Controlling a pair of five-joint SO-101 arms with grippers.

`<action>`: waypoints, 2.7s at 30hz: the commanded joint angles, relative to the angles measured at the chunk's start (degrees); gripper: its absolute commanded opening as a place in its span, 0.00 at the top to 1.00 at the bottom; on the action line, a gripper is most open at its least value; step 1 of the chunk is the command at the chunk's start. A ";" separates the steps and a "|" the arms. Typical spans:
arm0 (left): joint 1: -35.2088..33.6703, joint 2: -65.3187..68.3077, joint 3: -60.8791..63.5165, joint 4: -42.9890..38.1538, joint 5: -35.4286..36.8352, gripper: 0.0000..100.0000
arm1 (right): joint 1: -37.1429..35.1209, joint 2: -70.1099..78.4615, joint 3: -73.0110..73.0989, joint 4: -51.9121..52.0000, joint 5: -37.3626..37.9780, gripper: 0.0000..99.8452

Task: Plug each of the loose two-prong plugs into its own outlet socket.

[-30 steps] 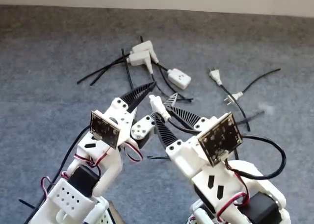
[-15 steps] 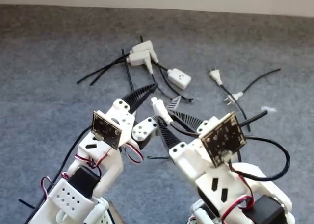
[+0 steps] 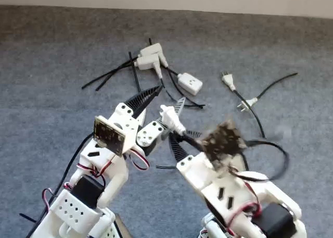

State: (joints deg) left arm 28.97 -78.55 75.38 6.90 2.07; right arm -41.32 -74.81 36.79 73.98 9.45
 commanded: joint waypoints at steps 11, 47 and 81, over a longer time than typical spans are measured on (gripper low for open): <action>-0.13 -0.84 -0.48 -0.18 -0.18 0.80 | 0.66 0.48 -0.75 -0.31 1.76 0.99; -32.40 -0.31 21.05 0.00 0.09 0.80 | 30.81 1.01 21.93 4.53 17.58 0.90; -29.67 -0.22 21.67 0.09 5.27 0.80 | 19.82 62.20 -13.58 23.78 -32.44 0.88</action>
State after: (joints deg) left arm -2.86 -78.64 96.22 6.81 7.08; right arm -21.19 -14.59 25.54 97.98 -20.35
